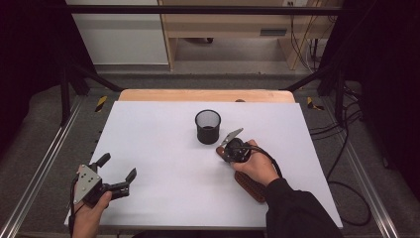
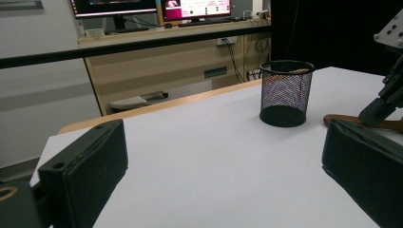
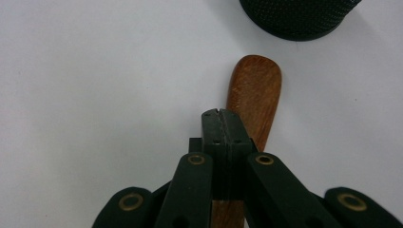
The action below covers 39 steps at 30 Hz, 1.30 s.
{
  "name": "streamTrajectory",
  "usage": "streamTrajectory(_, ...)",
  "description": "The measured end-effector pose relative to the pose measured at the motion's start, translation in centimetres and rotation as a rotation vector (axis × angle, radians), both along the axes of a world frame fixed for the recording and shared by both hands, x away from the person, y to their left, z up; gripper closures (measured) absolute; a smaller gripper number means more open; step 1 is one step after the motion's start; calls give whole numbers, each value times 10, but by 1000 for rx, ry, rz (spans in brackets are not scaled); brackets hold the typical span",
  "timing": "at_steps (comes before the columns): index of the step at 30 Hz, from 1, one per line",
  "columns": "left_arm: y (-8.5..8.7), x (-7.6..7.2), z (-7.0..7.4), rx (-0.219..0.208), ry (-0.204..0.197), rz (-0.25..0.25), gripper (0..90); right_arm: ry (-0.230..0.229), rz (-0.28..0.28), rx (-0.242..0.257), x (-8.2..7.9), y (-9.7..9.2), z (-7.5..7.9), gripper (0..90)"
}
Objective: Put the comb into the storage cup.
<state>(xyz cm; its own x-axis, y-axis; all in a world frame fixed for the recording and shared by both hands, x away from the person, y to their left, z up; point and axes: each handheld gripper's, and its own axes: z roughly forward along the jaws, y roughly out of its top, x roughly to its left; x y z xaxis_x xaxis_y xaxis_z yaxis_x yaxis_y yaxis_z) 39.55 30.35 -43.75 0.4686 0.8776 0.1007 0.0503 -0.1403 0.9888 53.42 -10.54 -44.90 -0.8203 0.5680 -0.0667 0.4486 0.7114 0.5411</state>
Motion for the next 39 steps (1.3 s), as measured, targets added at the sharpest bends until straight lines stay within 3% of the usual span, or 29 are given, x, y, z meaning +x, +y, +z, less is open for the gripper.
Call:
streamTrajectory(8, 1, 0, 0, 0, -3, 0, 17, 6, -40, -30, 9, -9, -2, 900)
streamTrajectory(22, 0, 0, 0, 6, -3, 3, 19, 9, -173, -45, 17, -64, -6, 900)
streamTrajectory(31, 0, 0, 0, 9, -2, 4, 20, 15, -230, -40, 7, -101, -6, 900)
streamTrajectory(39, 1, 0, 0, 11, -2, 14, 20, 22, -255, -17, -16, -124, -6, 900)
